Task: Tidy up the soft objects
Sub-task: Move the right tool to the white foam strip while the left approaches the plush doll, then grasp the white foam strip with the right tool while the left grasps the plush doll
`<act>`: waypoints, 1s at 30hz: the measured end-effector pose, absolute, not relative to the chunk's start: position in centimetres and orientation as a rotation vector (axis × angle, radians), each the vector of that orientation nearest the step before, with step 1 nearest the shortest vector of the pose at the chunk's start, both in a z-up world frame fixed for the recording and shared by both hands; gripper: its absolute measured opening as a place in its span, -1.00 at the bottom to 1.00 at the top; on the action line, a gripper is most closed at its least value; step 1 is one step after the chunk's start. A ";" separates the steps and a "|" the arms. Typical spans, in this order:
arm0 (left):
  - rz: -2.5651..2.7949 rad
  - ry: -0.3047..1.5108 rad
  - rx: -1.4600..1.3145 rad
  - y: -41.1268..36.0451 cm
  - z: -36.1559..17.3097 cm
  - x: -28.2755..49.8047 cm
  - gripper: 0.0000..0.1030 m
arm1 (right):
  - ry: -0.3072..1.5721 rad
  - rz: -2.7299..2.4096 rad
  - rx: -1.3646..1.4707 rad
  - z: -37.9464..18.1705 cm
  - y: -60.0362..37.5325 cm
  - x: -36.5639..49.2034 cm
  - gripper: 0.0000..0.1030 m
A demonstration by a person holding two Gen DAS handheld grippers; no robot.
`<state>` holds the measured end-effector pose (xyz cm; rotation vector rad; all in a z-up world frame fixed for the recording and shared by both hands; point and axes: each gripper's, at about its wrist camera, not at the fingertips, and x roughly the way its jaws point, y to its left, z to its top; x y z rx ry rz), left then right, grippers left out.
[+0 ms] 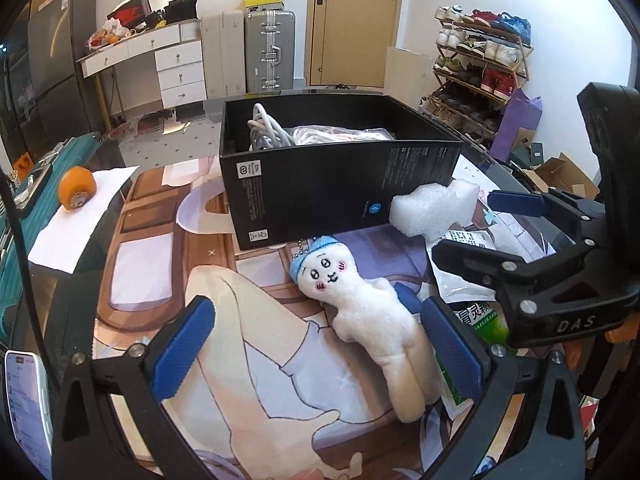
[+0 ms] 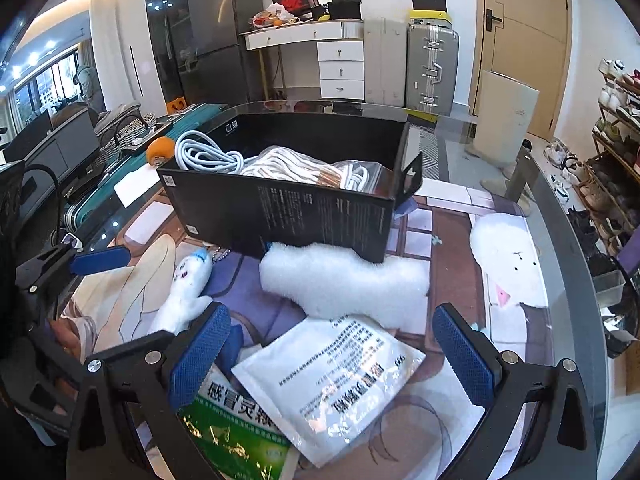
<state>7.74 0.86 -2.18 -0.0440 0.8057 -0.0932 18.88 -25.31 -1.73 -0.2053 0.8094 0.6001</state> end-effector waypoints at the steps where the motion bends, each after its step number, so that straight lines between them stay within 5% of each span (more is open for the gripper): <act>1: -0.096 0.807 -0.046 0.9 -2.2 7.8 1.00 | 0.801 0.596 -0.204 -1.7 -25.1 19.0 0.99; 24: -0.059 0.795 -0.068 3.3 -1.3 7.5 1.00 | 0.847 0.565 -0.193 -2.8 -23.4 21.9 0.99; 30: -0.069 0.797 -0.057 2.8 -1.3 7.4 1.00 | 0.835 0.566 -0.185 -2.6 -23.9 21.4 0.76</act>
